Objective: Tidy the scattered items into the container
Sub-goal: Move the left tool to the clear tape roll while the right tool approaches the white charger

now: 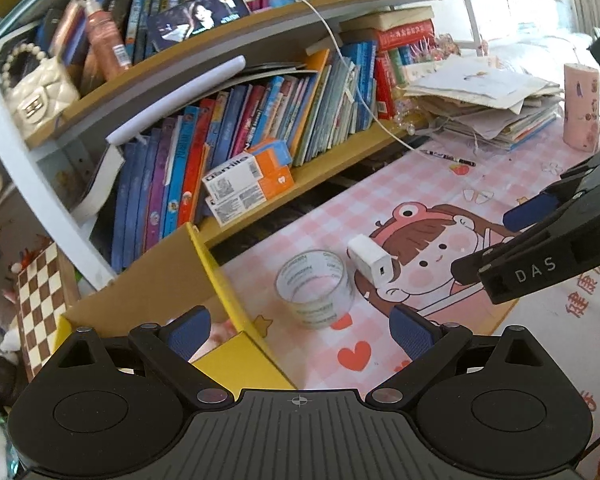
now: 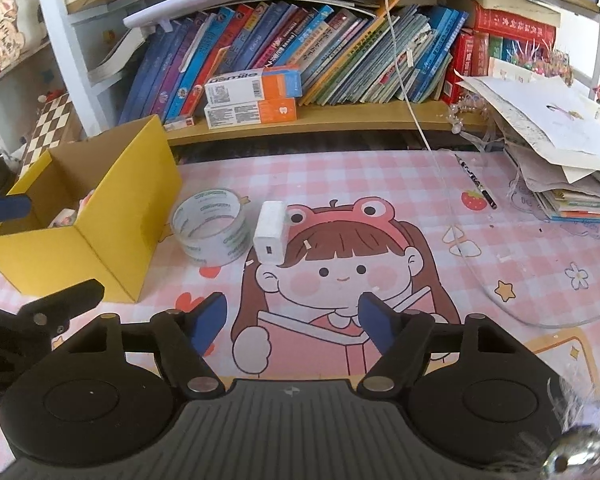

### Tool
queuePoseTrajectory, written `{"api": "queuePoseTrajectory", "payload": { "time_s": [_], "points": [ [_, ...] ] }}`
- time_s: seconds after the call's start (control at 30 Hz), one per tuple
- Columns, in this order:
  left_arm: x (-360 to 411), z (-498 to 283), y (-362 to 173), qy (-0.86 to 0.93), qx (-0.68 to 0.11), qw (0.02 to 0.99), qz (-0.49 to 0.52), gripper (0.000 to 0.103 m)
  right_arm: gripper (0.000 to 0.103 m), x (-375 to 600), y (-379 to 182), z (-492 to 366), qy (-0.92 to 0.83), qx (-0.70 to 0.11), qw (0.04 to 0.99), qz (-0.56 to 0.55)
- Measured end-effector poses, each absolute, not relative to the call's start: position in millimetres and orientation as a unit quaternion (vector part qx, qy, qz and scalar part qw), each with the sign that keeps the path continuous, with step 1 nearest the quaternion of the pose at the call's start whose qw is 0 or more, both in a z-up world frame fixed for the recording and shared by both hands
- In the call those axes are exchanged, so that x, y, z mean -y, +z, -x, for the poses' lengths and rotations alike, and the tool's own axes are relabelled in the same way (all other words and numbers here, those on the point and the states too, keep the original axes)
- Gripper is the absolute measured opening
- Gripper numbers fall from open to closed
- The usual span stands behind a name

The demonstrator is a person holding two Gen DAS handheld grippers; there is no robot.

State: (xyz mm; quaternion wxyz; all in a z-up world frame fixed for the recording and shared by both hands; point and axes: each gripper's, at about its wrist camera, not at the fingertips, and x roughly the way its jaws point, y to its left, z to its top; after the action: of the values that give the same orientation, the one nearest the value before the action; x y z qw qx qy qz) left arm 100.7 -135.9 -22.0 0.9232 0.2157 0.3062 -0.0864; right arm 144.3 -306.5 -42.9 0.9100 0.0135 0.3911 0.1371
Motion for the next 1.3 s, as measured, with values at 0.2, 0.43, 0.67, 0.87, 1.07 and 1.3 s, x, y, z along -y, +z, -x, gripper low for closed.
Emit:
{"api": "queuePoseTrajectory", "payload": {
  "time_s": [0.2, 0.43, 0.67, 0.87, 1.07, 1.3],
  "points": [
    [142.5, -115.9, -34.3, -0.091, -0.328, 0.912, -0.230, 0.098, 0.066, 311.2, -54.6, -161.9, 0.140, -0.406, 0.903, -0.029],
    [148.3, -130.2, -44.5, -0.098, -0.347, 0.900, -0.246, 0.098, 0.065, 311.4, -66.9, -184.1, 0.145, -0.416, 0.897, -0.041],
    [162.8, -141.0, -55.1, -0.112, -0.358, 0.878, -0.297, 0.098, 0.057, 314.5, -81.8, -200.2, 0.150, -0.426, 0.889, -0.068],
    [178.1, -149.6, -61.8, -0.120, -0.353, 0.863, -0.342, 0.098, 0.054, 317.4, -89.6, -211.1, 0.165, -0.431, 0.883, -0.091],
    [184.0, -163.7, -65.2, -0.115, -0.360, 0.856, -0.352, 0.098, 0.051, 319.1, -94.8, -227.1, 0.176, -0.432, 0.879, -0.101],
    [192.0, -178.7, -71.0, -0.108, -0.347, 0.842, -0.398, 0.097, 0.044, 316.0, -101.6, -251.1, 0.188, -0.433, 0.875, -0.103]
  ]
}}
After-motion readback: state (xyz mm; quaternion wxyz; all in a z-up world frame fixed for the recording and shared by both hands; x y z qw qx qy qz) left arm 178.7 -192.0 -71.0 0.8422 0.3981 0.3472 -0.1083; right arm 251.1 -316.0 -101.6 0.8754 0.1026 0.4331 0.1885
